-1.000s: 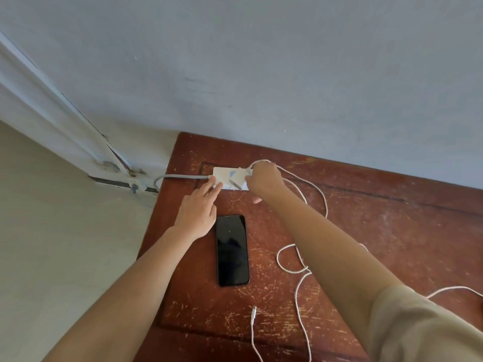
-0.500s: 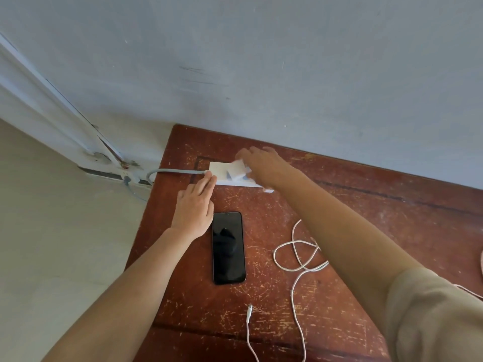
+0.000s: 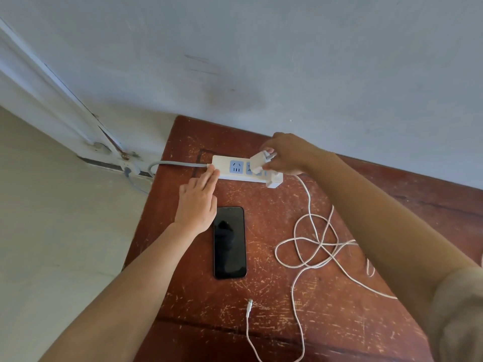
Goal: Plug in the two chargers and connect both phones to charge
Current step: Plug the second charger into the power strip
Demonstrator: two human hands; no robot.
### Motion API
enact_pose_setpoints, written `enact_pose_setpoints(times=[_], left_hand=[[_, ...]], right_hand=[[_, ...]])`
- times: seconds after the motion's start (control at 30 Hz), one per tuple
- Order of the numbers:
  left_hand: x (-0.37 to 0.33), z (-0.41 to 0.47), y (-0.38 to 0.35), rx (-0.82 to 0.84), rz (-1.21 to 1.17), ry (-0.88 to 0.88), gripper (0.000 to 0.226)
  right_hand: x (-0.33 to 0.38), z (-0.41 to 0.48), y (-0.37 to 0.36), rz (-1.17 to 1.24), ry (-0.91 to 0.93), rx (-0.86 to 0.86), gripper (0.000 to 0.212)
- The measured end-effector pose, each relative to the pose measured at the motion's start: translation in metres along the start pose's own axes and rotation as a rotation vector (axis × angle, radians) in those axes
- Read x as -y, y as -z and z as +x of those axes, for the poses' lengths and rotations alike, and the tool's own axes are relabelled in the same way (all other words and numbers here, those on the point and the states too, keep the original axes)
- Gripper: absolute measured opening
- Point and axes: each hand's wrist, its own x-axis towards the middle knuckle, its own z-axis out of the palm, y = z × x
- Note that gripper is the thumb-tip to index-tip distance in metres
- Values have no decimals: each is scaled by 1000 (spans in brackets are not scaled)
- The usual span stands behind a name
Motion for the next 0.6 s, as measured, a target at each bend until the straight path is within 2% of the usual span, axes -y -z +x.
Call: enact_pose_setpoints(times=[0.23,0.4,0.6], left_hand=[[-2,0,1,7,2,6,62],[-3,0,2,9,-2,2,62],[-2,-1,0,-1,-14,6,62]], right_hand=[[11,-3,-7,-64,-36,-29,41],[23,-5,-8,-162,-55,-44,43],[38,-5,-13,-225,34,-85,40]])
